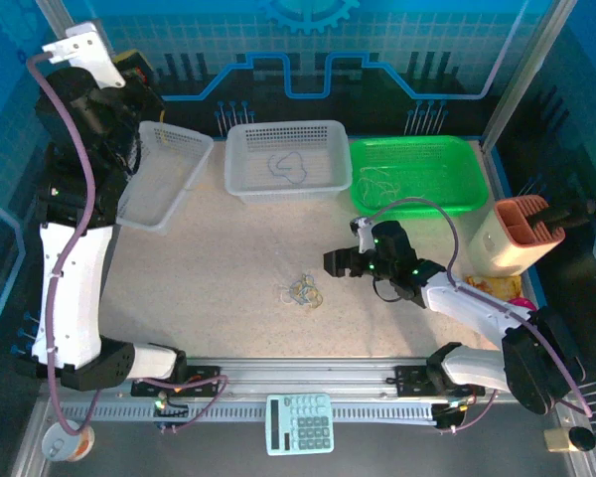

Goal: Untangle the cables

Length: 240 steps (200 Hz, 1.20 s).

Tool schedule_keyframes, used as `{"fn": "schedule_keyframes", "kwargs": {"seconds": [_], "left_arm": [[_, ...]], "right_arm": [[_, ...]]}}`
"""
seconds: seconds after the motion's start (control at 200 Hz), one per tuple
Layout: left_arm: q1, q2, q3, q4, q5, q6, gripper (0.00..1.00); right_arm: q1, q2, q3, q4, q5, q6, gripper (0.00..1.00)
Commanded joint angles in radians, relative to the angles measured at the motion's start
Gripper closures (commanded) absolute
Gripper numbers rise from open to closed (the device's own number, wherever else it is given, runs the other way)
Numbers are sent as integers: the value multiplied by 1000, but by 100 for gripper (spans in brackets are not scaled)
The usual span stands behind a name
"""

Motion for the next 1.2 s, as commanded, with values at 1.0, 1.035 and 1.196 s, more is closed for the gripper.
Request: {"fn": "schedule_keyframes", "kwargs": {"seconds": [1.0, 1.035, 1.196], "left_arm": [[332, 330, 227, 226, -42, -144, 100], [331, 352, 267, 225, -54, -154, 100], [330, 441, 391, 242, -149, -112, 100]], "right_arm": [[-8, 26, 64, -49, -59, -59, 16], [-7, 30, 65, -49, -61, -62, 16], [-9, 32, 58, -41, -68, -65, 16]]}}
